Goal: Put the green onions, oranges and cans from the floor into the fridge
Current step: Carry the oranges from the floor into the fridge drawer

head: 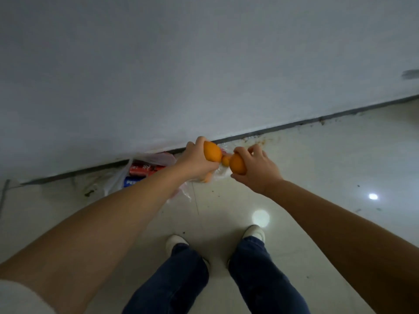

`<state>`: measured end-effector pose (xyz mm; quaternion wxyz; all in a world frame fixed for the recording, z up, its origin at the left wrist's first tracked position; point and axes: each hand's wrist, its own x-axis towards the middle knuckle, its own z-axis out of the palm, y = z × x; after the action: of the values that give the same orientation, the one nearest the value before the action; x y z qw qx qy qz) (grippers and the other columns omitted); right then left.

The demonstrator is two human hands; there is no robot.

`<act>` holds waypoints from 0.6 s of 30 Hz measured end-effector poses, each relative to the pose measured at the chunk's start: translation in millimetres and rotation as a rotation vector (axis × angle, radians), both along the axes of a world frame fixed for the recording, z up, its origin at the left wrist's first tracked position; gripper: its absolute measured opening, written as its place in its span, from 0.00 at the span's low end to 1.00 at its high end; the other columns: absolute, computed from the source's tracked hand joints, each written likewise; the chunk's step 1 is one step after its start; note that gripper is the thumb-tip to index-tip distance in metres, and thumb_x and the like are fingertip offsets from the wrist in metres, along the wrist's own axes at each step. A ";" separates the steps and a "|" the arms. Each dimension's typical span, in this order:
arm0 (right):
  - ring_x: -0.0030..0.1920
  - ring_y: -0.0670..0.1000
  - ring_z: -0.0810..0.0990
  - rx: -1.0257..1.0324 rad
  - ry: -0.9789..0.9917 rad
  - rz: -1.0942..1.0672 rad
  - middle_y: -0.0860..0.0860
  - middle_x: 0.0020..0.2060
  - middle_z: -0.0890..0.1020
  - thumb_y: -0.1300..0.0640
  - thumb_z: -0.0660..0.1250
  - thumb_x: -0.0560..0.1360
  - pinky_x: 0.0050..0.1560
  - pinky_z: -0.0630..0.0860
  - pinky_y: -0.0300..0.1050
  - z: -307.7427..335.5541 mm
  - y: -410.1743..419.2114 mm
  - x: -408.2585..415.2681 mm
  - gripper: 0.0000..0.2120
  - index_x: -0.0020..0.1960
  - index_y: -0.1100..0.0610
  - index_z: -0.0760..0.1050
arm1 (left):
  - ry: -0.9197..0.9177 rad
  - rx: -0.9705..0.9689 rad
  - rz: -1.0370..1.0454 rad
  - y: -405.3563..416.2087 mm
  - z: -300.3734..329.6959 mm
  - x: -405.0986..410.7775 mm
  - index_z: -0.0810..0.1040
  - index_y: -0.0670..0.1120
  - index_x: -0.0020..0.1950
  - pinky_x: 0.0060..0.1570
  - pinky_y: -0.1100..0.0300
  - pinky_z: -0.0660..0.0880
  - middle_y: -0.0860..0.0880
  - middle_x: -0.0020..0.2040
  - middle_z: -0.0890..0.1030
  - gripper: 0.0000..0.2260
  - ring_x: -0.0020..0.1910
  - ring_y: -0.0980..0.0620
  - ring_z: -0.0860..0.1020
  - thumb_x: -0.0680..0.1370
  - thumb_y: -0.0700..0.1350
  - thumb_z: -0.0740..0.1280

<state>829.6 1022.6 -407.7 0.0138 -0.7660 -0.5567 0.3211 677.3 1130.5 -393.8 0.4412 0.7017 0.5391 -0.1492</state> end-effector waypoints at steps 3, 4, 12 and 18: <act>0.63 0.59 0.70 0.033 -0.030 -0.070 0.56 0.65 0.66 0.42 0.69 0.71 0.55 0.75 0.54 66.3 -10.5 13.3 0.32 0.71 0.48 0.61 | -0.057 0.007 -0.040 -6.4 65.5 19.5 0.59 0.51 0.71 0.56 0.45 0.75 0.44 0.63 0.68 0.36 0.59 0.42 0.73 0.68 0.55 0.73; 0.64 0.59 0.70 0.039 -0.042 -0.102 0.56 0.65 0.66 0.42 0.69 0.71 0.55 0.75 0.54 88.2 -15.4 16.8 0.32 0.71 0.48 0.61 | -0.075 0.009 -0.063 -10.0 87.3 25.1 0.59 0.52 0.70 0.56 0.44 0.76 0.44 0.63 0.68 0.36 0.59 0.42 0.73 0.68 0.55 0.73; 0.63 0.58 0.70 0.187 -0.196 -0.410 0.55 0.65 0.67 0.42 0.69 0.71 0.54 0.75 0.52 254.1 -85.0 16.2 0.33 0.70 0.46 0.60 | -0.270 0.147 -0.327 -54.1 252.0 58.1 0.60 0.51 0.70 0.58 0.49 0.73 0.43 0.65 0.66 0.33 0.61 0.42 0.72 0.71 0.51 0.72; 0.62 0.58 0.71 0.190 -0.292 -0.654 0.55 0.65 0.65 0.42 0.69 0.71 0.54 0.75 0.51 344.2 -200.0 -15.5 0.33 0.71 0.46 0.59 | -0.354 0.234 -0.681 -128.0 343.0 61.7 0.59 0.52 0.70 0.56 0.50 0.73 0.43 0.64 0.64 0.31 0.59 0.42 0.71 0.71 0.49 0.71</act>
<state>814.1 822.7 -63.5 0.1070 -0.9366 -0.3057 0.1338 739.0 1002.5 -50.8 0.3698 0.9006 0.2047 -0.1013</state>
